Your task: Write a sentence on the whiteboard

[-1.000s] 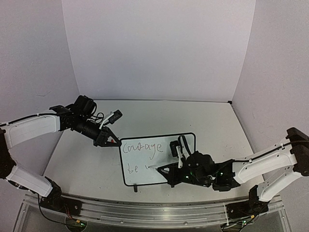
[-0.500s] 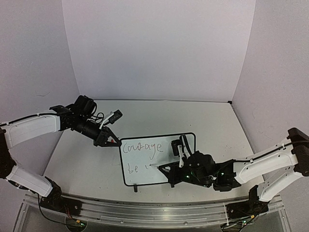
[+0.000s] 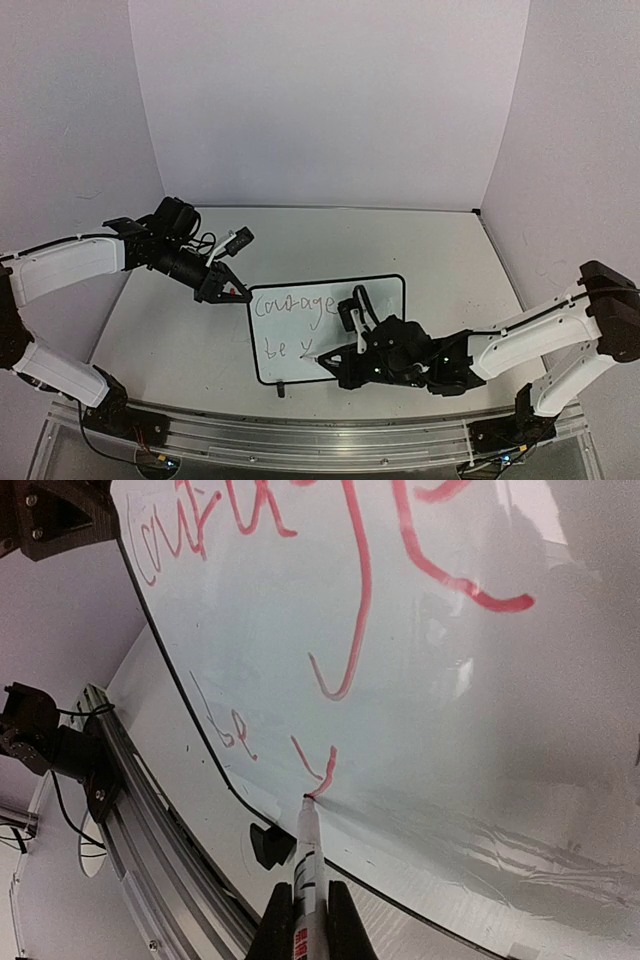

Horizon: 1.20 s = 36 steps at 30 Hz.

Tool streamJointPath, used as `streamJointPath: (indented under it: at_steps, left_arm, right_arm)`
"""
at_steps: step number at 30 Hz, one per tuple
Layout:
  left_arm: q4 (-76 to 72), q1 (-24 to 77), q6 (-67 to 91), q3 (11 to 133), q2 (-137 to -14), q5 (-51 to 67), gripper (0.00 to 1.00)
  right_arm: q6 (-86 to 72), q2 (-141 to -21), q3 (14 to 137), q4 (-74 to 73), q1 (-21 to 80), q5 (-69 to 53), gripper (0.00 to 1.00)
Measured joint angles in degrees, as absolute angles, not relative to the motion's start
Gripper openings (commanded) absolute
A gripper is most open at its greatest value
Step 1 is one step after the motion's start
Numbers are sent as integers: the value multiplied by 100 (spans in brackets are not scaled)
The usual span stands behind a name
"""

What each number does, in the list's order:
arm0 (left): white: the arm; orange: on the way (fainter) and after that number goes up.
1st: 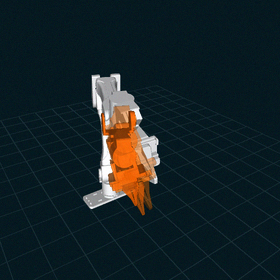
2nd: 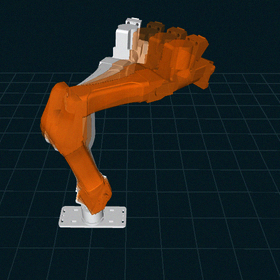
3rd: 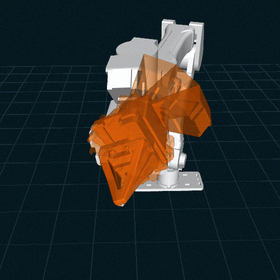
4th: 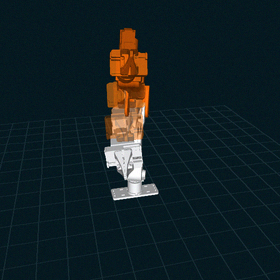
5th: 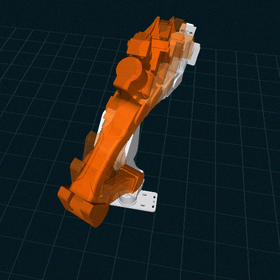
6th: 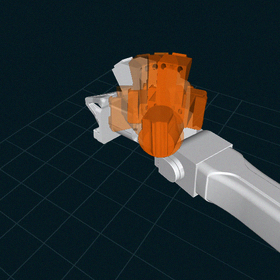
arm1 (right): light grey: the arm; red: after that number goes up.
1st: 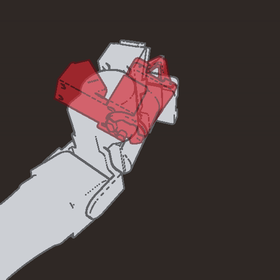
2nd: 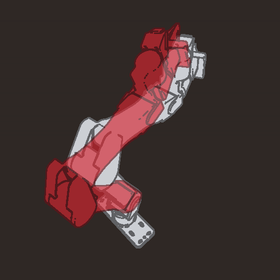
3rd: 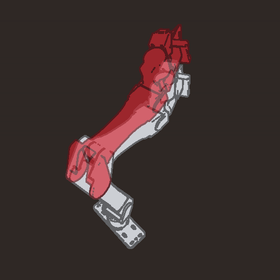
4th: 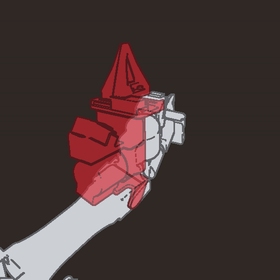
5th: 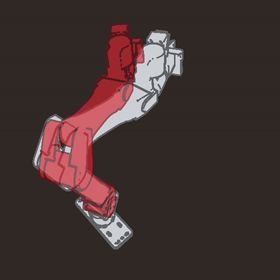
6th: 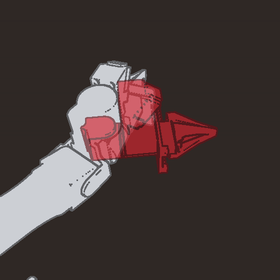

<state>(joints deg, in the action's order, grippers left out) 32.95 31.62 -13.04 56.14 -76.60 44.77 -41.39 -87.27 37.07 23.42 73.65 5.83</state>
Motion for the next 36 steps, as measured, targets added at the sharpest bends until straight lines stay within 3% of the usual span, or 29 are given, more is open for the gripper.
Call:
streamJointPath:
  at_steps: [11, 21, 36]
  left_arm:
    - [3295, 3175, -1306, 5614, -7658, 4477, 0]
    - [3295, 3183, -1306, 5614, -7658, 4477, 0]
    - [3293, 3188, -1306, 5614, -7658, 4475, 0]
  right_arm:
    - [-4051, -9032, 3950, 2439, 7363, 186, 0]
    - [-4079, -8091, 3576, 2363, 7363, 783, 0]
    - [-4158, -8034, 3454, 2108, 7352, 1157, 0]
